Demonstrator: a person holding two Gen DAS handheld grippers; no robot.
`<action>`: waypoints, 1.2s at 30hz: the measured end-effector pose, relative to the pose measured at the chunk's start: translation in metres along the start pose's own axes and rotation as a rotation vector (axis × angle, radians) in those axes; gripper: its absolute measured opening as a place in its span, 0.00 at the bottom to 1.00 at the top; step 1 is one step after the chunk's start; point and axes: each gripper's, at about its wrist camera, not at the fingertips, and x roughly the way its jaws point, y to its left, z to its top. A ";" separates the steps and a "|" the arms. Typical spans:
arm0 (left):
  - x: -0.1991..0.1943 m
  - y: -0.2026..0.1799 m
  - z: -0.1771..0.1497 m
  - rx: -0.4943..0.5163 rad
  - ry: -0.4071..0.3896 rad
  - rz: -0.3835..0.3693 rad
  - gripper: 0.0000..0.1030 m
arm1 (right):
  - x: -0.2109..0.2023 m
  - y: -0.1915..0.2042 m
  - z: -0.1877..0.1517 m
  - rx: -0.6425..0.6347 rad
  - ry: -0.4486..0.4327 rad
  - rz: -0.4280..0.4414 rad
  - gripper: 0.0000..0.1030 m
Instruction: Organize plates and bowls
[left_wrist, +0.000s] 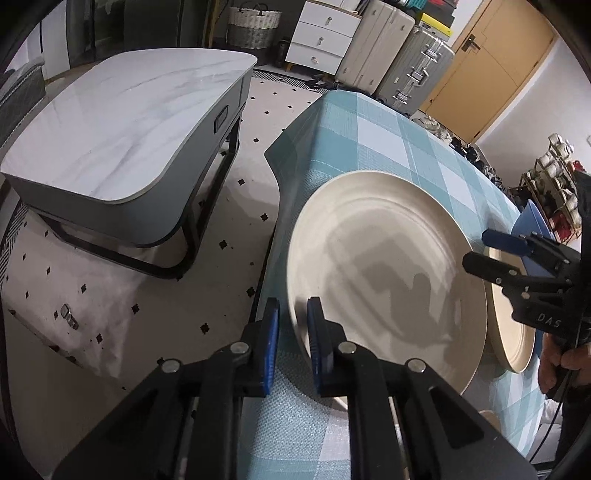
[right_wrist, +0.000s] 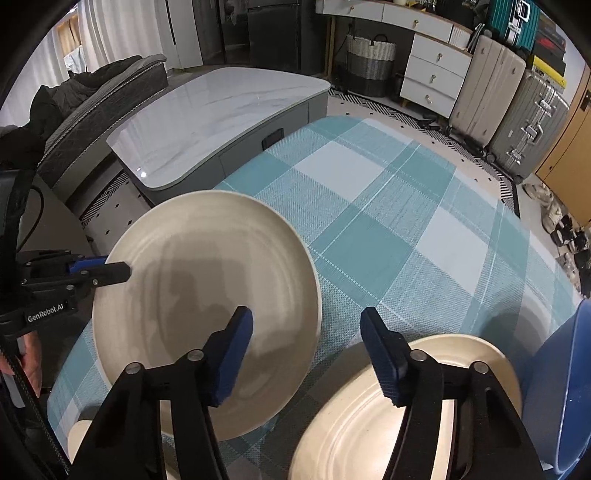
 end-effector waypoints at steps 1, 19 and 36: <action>0.000 -0.001 0.000 0.003 0.001 0.002 0.12 | 0.001 0.000 0.000 0.001 0.002 -0.002 0.58; -0.004 0.000 -0.002 0.026 -0.034 0.060 0.13 | 0.023 0.006 -0.005 0.028 0.091 0.046 0.19; -0.008 -0.014 -0.006 0.079 -0.029 0.188 0.11 | 0.022 0.004 -0.001 0.158 0.136 0.070 0.12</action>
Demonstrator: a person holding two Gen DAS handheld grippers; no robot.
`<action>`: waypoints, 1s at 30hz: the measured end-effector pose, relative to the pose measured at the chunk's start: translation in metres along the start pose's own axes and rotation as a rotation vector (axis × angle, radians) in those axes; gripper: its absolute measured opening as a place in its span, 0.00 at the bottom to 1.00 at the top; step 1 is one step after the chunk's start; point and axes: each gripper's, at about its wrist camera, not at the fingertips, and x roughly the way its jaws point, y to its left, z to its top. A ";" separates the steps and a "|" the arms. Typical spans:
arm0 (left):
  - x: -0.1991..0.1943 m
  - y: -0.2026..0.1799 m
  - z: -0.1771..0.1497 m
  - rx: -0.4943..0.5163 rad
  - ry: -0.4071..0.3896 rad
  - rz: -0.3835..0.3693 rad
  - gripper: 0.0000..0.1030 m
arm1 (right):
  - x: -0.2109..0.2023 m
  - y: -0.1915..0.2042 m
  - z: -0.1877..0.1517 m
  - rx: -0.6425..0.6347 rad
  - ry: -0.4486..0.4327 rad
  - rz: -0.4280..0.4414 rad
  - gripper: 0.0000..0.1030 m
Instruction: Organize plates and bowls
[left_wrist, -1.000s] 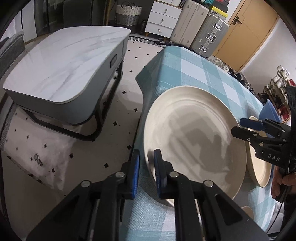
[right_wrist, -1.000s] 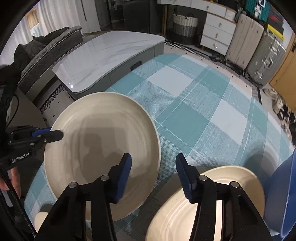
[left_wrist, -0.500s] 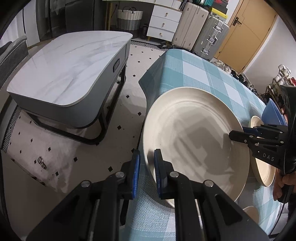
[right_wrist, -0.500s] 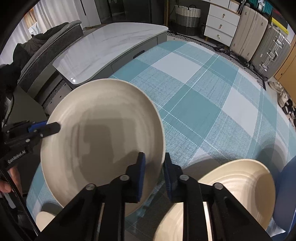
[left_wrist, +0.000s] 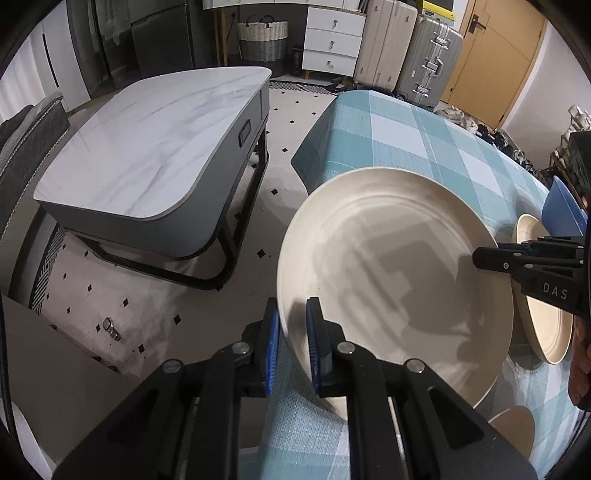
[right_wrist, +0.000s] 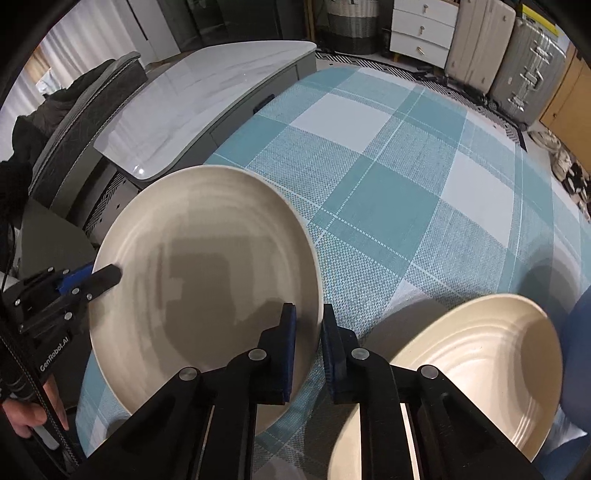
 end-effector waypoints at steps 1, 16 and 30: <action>-0.001 0.000 0.000 0.001 -0.001 0.001 0.11 | 0.000 -0.001 0.001 0.004 0.001 0.003 0.12; -0.004 -0.001 -0.006 0.020 -0.016 0.046 0.13 | 0.003 0.001 0.002 -0.015 0.018 -0.006 0.12; -0.005 -0.008 -0.007 0.048 0.020 0.044 0.11 | 0.004 -0.001 0.001 0.058 0.043 0.034 0.14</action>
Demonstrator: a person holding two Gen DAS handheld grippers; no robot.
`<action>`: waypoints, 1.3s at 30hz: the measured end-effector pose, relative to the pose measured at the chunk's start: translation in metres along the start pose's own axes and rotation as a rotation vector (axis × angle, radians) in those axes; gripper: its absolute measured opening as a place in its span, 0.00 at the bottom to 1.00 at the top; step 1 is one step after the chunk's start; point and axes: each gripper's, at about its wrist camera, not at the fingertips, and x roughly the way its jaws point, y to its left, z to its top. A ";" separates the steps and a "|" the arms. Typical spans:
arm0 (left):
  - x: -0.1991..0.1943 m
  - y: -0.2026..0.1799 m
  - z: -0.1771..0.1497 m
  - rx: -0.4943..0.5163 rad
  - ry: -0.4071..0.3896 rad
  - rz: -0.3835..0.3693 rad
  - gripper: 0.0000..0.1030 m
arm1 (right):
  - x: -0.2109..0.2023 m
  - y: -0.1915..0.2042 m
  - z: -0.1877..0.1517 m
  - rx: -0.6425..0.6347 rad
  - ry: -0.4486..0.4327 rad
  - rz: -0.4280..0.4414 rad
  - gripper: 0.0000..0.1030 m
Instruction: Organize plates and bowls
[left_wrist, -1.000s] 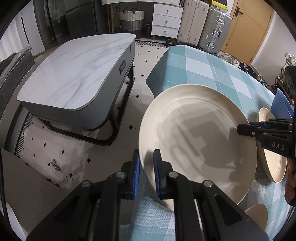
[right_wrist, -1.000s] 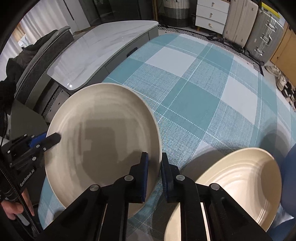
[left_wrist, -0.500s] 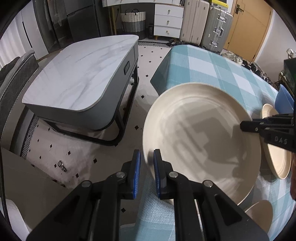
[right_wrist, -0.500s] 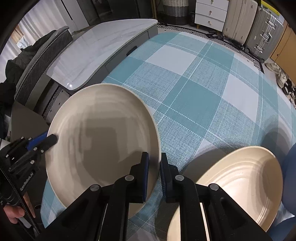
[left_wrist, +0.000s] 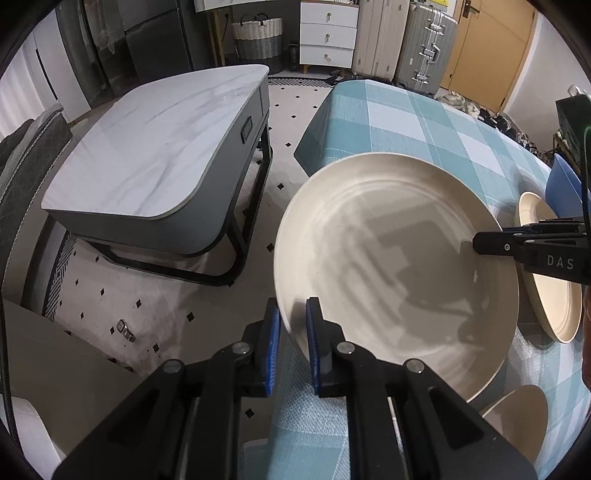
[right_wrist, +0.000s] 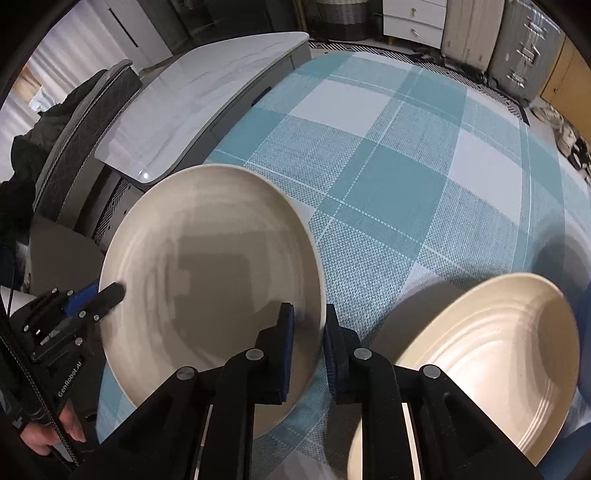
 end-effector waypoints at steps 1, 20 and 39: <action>-0.001 0.000 0.000 -0.003 0.001 -0.004 0.11 | -0.001 -0.001 -0.002 0.004 -0.001 0.001 0.14; -0.042 -0.013 -0.001 0.023 -0.017 -0.022 0.11 | -0.039 -0.009 -0.009 0.055 -0.032 0.012 0.13; -0.094 -0.037 -0.068 0.090 0.006 -0.042 0.11 | -0.082 0.007 -0.095 0.044 -0.033 -0.028 0.12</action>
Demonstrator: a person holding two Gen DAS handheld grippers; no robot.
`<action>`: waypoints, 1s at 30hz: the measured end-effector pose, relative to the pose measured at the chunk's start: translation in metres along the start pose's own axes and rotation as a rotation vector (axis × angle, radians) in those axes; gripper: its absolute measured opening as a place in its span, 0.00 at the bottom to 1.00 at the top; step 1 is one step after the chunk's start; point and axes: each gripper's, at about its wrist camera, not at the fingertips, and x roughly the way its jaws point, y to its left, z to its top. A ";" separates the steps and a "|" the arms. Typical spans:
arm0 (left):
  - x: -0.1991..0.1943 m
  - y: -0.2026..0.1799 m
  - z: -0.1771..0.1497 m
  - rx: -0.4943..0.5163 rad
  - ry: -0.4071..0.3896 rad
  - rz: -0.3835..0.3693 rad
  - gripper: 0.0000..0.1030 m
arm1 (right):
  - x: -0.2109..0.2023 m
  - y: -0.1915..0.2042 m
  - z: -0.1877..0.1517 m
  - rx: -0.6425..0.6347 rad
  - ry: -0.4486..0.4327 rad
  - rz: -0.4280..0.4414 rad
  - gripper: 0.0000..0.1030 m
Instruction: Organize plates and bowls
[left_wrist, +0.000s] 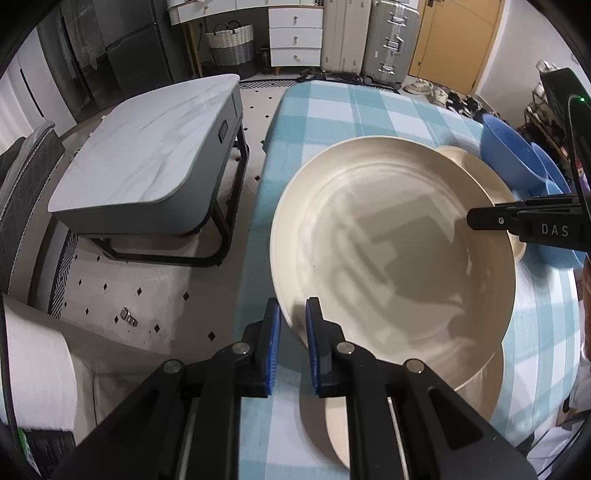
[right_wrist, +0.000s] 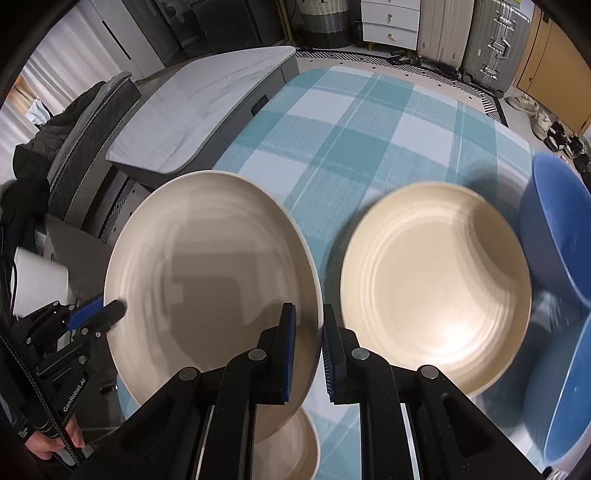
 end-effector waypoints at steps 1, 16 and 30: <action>-0.001 -0.002 -0.007 0.002 0.005 -0.001 0.11 | 0.000 0.001 -0.006 -0.002 0.002 -0.002 0.12; -0.009 -0.025 -0.069 0.055 0.042 0.014 0.11 | -0.002 0.007 -0.096 -0.001 0.006 -0.014 0.12; -0.011 -0.042 -0.093 0.095 0.018 0.035 0.11 | -0.001 0.012 -0.128 -0.036 0.001 -0.050 0.12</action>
